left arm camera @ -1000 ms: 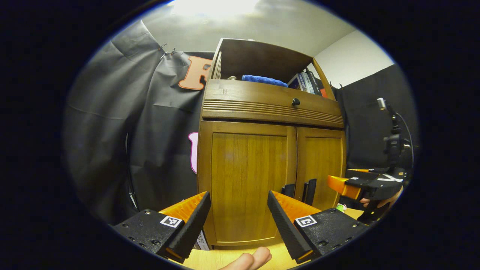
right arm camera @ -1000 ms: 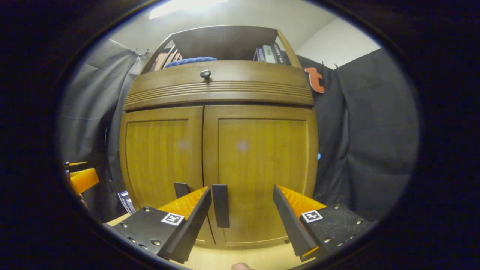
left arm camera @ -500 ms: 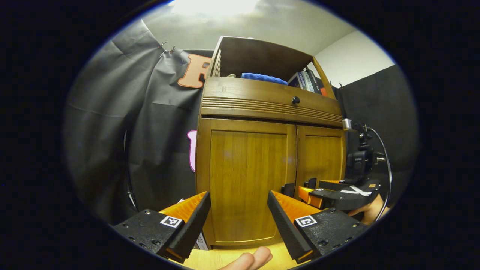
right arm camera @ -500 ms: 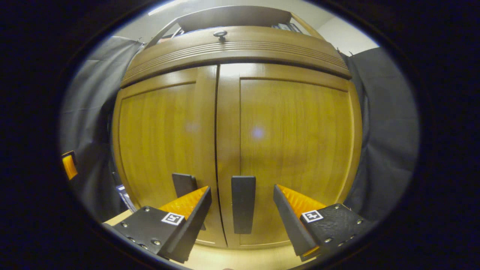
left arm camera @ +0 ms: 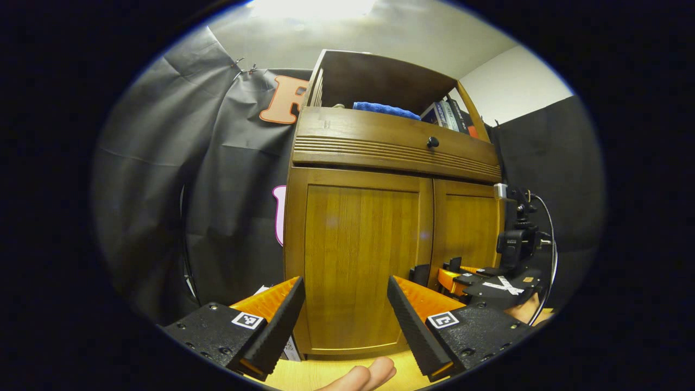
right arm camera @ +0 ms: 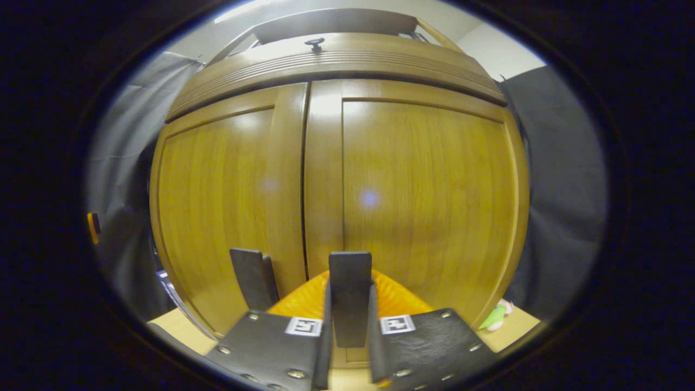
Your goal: Open the right door of the double-door shoe cabinet with the right hand, and open the left door with the left hand.
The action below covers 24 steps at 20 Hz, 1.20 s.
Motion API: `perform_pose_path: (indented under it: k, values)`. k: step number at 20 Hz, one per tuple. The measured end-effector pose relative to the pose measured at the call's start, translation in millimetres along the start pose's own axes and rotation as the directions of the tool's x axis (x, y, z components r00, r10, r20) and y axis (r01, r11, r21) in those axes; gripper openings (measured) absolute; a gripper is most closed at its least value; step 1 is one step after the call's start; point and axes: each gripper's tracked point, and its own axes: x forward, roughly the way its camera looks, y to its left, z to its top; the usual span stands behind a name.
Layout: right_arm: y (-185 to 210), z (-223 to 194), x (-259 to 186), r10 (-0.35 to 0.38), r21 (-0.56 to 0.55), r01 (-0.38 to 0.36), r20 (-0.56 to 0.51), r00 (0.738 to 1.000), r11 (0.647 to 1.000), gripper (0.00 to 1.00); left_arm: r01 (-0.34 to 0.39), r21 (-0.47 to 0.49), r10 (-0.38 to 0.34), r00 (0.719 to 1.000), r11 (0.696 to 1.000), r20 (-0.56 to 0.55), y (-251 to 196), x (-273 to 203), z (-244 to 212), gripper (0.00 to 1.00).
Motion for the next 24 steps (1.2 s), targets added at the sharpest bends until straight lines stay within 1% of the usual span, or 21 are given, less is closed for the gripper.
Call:
perform_pose_path:
  k: [2, 5, 6, 7, 8, 9, 10, 11, 12, 14, 15, 16, 17, 18, 20, 21, 24]
  values:
    - [2, 0, -4, 0.007, 0.040, -0.007, 0.003, 1.000, 0.999, 0.24, 0.009, 0.000, -0.009, 1.000, 1.000, 0.003, -2, -1, 1, 0.91]
    - [-1, 0, -10, 0.008, -0.002, -0.008, -0.006, 1.000, 1.000, 0.24, 0.018, -0.004, -0.018, 1.000, 1.000, 0.006, -3, 0, 2, 0.91]
    - [0, -1, -12, 0.016, -0.005, -0.016, -0.011, 1.000, 1.000, 0.24, 0.017, -0.004, -0.017, 1.000, 1.000, 0.003, -3, 0, 1, 0.94]
    - [0, -1, -14, 0.025, -0.001, -0.025, -0.017, 1.000, 1.000, 0.24, 0.015, -0.003, -0.015, 1.000, 1.000, -0.001, -3, 1, 0, 0.94]
    - [0, -1, -17, 0.035, -0.003, -0.035, -0.022, 0.999, 0.999, 0.24, 0.015, -0.003, -0.015, 1.000, 1.000, -0.003, -3, 1, -1, 0.91]
    - [-1, 0, -21, 0.042, 0.004, -0.042, -0.024, 0.999, 0.999, 0.24, 0.015, -0.003, -0.015, 1.000, 1.000, -0.007, -3, 1, -1, 0.94]
    - [-2, -1, -24, 0.049, -0.007, -0.049, -0.032, 0.998, 0.999, 0.29, 0.014, -0.002, -0.014, 1.000, 1.000, -0.012, -3, 1, -3, 0.91]
    - [-4, 0, -29, 0.057, -0.010, -0.057, -0.036, 0.998, 0.998, 0.24, 0.012, -0.002, -0.012, 1.000, 1.000, -0.014, -3, 1, -4, 0.91]
    - [-3, -1, -33, 0.065, -0.007, -0.066, -0.042, 0.997, 0.998, 0.29, 0.010, -0.003, -0.010, 1.000, 1.000, -0.016, -3, 1, -4, 0.91]
    - [-6, 0, -44, 0.084, -0.003, -0.085, -0.056, 0.995, 0.996, 0.29, 0.009, -0.003, -0.009, 1.000, 1.000, -0.023, -3, 0, -5, 0.91]
    - [-8, -1, -50, 0.101, -0.014, -0.102, -0.069, 0.993, 0.995, 0.24, 0.012, -0.006, -0.012, 1.000, 1.000, -0.024, -4, -2, -4, 0.91]
    - [-10, -1, -55, 0.118, -0.017, -0.119, -0.075, 0.990, 0.993, 0.24, 0.013, -0.009, -0.014, 1.000, 1.000, -0.020, -5, -4, -3, 0.91]
    - [-10, 1, -59, 0.132, -0.013, -0.134, -0.079, 0.988, 0.991, 0.24, 0.014, -0.008, -0.014, 1.000, 1.000, -0.013, -5, -5, -1, 0.91]
    - [-12, 0, -64, 0.142, -0.007, -0.143, -0.085, 0.986, 0.990, 0.29, 0.016, -0.009, -0.016, 1.000, 1.000, -0.007, -6, -6, 0, 0.91]
    - [-16, 0, -73, 0.154, -0.008, -0.156, -0.092, 0.984, 0.988, 0.29, 0.022, -0.012, -0.022, 1.000, 1.000, -0.005, -10, -8, 1, 0.91]
    - [-19, 0, -77, 0.157, -0.012, -0.158, -0.095, 0.983, 0.987, 0.24, 0.023, -0.013, -0.023, 1.000, 1.000, -0.005, -10, -9, 1, 0.91]
    - [-28, 1, -92, 0.164, -0.019, -0.167, -0.111, 0.980, 0.986, 0.24, -0.010, -0.018, 0.010, 1.000, 1.000, 0.007, -4, -11, 5, 0.91]
